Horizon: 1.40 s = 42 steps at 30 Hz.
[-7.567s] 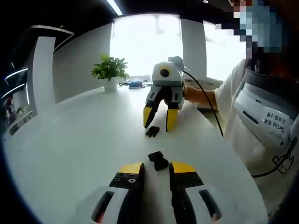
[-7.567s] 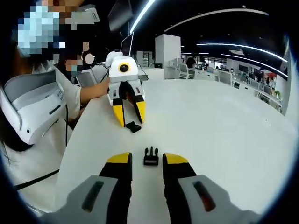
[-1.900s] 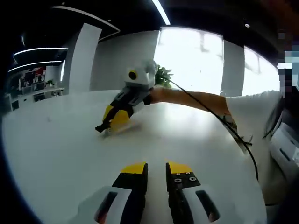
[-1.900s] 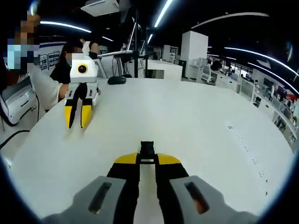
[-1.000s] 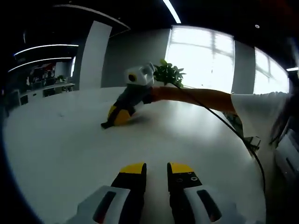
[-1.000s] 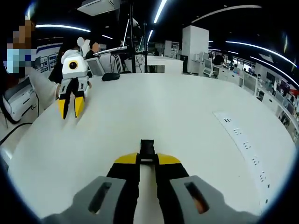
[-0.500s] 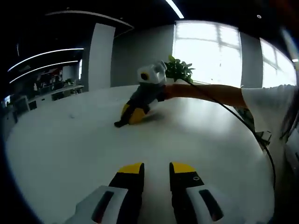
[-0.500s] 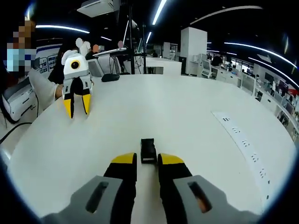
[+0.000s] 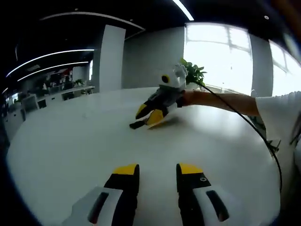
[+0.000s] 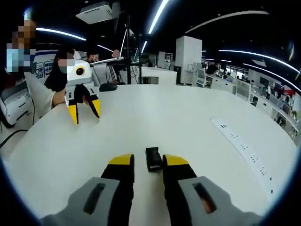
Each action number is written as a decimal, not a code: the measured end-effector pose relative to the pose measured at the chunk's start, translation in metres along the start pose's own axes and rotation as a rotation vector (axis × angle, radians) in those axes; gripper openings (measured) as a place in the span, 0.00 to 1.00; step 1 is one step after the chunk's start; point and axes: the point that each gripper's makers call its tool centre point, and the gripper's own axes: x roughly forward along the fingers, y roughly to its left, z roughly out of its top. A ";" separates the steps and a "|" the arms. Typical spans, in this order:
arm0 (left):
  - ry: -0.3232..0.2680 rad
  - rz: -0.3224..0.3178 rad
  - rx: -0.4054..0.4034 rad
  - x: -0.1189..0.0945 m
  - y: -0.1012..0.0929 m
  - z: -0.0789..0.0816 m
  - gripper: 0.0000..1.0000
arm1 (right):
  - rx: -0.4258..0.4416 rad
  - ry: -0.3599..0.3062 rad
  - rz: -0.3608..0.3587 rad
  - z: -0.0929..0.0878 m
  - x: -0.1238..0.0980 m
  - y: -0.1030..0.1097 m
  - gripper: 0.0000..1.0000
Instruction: Snap the two parts of the plastic buckle together until the buckle closes and remains connected.
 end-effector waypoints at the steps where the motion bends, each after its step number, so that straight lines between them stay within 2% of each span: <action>1: 0.001 0.004 -0.001 0.000 0.001 -0.001 0.32 | 0.009 0.000 -0.001 0.000 0.000 0.001 0.29; 4: 0.002 0.023 -0.009 0.001 0.007 -0.003 0.37 | 0.033 -0.006 -0.021 -0.001 0.001 0.004 0.33; 9: -0.015 0.053 -0.026 -0.003 0.016 -0.001 0.37 | 0.058 -0.046 -0.082 0.004 -0.004 0.006 0.35; 13: -0.027 0.065 -0.033 -0.006 0.017 0.001 0.40 | 0.107 -0.080 -0.155 0.006 -0.011 0.005 0.42; 16: -0.036 0.078 -0.036 -0.009 0.018 0.001 0.44 | 0.118 -0.086 -0.198 0.005 -0.018 0.005 0.43; 20: -0.030 0.087 -0.025 -0.014 0.018 -0.004 0.43 | 0.139 -0.119 -0.240 0.009 -0.028 0.011 0.46; 25: -0.052 0.121 -0.002 -0.020 0.021 -0.003 0.47 | 0.157 -0.141 -0.289 0.015 -0.040 0.024 0.53; 26: -0.065 0.125 0.000 -0.022 0.022 -0.001 0.47 | 0.184 -0.157 -0.311 0.016 -0.043 0.027 0.53; 31: -0.093 0.140 0.007 -0.028 0.025 0.002 0.49 | 0.272 -0.251 -0.333 0.023 -0.052 0.052 0.54; 35: -0.119 0.140 -0.025 -0.030 0.026 0.005 0.51 | 0.306 -0.237 -0.389 0.019 -0.060 0.072 0.68; 37: -0.114 0.144 -0.029 -0.029 0.027 0.003 0.51 | 0.288 -0.209 -0.426 0.016 -0.064 0.080 0.74; 42: -0.109 0.173 -0.004 -0.028 0.030 0.000 0.53 | 0.265 -0.213 -0.461 0.017 -0.075 0.100 0.84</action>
